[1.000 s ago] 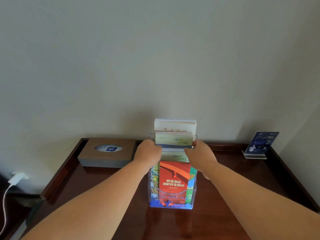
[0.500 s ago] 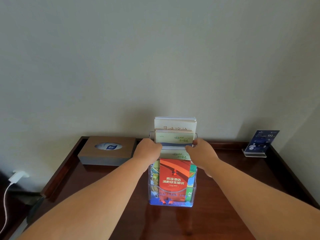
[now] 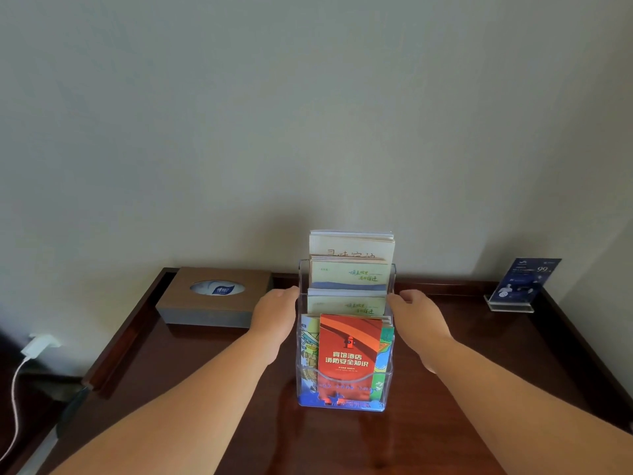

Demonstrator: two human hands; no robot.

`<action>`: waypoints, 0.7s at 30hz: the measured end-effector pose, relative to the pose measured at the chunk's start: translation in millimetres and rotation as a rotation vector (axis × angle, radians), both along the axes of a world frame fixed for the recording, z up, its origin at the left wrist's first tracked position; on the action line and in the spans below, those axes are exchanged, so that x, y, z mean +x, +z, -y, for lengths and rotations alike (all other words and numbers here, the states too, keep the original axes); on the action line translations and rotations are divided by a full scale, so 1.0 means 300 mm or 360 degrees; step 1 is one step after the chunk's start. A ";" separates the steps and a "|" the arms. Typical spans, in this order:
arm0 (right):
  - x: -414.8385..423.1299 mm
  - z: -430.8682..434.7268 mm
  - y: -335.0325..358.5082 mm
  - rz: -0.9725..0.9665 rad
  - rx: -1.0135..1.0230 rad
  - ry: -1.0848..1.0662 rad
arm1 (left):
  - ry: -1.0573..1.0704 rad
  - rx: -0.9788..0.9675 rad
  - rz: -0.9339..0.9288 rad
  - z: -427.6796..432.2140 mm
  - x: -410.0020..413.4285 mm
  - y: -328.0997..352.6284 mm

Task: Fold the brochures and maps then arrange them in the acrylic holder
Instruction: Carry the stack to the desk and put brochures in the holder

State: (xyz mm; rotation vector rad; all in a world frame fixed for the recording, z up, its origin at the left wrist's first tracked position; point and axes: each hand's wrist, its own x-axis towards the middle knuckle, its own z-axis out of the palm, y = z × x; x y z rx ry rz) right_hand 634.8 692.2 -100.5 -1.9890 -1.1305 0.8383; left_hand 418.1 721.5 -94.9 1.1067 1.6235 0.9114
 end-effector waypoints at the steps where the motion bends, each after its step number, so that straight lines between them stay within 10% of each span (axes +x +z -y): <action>1: -0.005 0.001 -0.006 -0.0061 -0.0016 0.0005 | 0.0013 -0.0057 0.0087 -0.002 0.003 -0.011; 21: -0.005 0.026 -0.062 -0.0748 -0.0210 -0.0338 | -0.0081 -0.0336 0.0495 -0.009 0.056 -0.127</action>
